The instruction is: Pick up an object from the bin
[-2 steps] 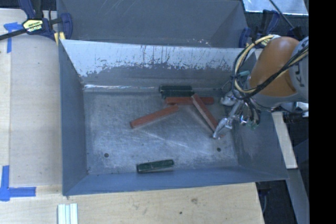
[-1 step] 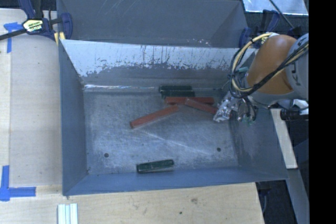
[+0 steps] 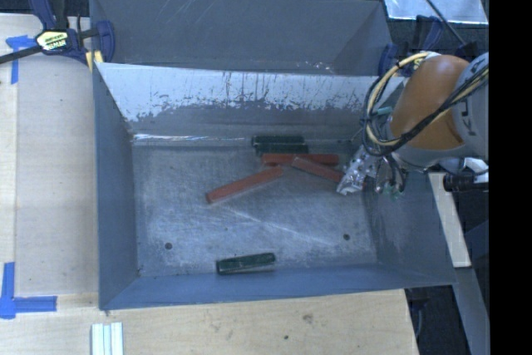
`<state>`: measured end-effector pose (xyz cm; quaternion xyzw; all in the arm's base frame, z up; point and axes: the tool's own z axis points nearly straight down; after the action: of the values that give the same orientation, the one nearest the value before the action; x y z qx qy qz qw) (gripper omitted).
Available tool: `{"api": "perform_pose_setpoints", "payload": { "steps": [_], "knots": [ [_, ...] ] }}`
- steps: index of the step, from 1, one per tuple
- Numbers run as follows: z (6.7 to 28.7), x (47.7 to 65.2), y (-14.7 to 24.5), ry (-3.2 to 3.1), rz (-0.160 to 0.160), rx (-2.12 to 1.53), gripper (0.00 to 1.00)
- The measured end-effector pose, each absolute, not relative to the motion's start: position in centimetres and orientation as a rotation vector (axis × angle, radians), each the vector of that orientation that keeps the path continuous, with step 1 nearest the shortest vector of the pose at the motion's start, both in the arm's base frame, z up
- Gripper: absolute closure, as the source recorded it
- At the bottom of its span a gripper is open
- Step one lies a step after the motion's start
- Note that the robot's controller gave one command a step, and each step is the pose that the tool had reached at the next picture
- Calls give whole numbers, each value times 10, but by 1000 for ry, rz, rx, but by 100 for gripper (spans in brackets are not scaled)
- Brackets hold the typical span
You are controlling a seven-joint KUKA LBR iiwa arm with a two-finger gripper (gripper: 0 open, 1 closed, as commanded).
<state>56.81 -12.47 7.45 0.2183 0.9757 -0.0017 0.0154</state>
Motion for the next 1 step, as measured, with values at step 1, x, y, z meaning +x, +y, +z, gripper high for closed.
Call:
{"api": "perform_pose_setpoints", "payload": {
  "steps": [1],
  "knots": [
    [77,568,-124,3046,-3,682,100]
  ]
}}
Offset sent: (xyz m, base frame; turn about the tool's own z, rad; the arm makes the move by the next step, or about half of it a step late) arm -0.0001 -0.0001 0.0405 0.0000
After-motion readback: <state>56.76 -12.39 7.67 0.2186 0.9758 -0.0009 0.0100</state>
